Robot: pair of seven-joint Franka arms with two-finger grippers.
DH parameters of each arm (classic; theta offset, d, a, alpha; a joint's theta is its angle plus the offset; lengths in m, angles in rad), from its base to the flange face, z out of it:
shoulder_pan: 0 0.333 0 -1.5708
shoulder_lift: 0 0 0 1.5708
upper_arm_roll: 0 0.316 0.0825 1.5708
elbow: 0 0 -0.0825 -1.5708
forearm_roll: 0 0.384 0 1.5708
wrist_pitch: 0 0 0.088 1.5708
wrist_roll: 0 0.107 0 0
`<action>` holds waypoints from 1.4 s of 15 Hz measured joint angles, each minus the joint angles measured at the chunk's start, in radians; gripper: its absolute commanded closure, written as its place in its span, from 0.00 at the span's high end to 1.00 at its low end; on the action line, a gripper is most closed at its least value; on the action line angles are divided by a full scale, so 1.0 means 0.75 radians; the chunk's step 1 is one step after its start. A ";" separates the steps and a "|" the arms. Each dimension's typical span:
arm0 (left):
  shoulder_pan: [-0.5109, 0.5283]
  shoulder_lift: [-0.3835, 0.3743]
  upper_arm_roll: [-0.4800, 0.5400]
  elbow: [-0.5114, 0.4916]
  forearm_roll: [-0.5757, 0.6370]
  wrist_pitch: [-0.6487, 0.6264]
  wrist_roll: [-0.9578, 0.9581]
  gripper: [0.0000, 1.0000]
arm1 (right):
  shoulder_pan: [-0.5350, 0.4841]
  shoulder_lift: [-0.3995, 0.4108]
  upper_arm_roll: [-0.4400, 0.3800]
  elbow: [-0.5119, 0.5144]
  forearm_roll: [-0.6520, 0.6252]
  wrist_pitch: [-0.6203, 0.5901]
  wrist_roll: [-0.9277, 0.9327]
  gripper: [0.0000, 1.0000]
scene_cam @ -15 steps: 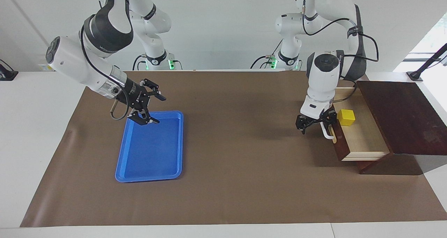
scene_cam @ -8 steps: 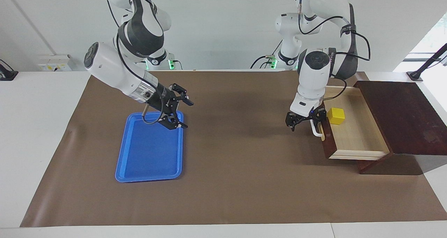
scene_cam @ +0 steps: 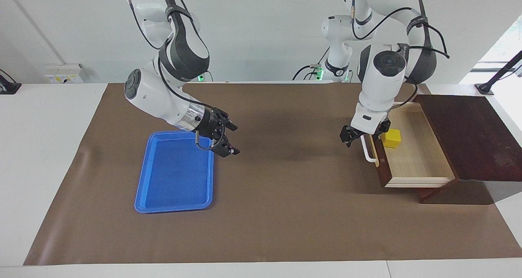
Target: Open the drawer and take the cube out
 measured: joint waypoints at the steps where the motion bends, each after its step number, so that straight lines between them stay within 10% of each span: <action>1: 0.004 -0.002 0.004 0.034 -0.004 -0.049 -0.006 1.00 | 0.001 0.030 0.000 0.036 0.005 -0.015 -0.003 0.98; 9: 0.272 -0.057 0.020 0.111 -0.049 -0.170 -0.500 1.00 | 0.076 0.067 0.001 0.072 0.030 -0.025 -0.033 1.00; 21: 0.391 -0.175 0.017 -0.297 -0.106 0.194 -1.041 1.00 | 0.056 0.029 -0.022 0.026 0.030 -0.041 -0.040 1.00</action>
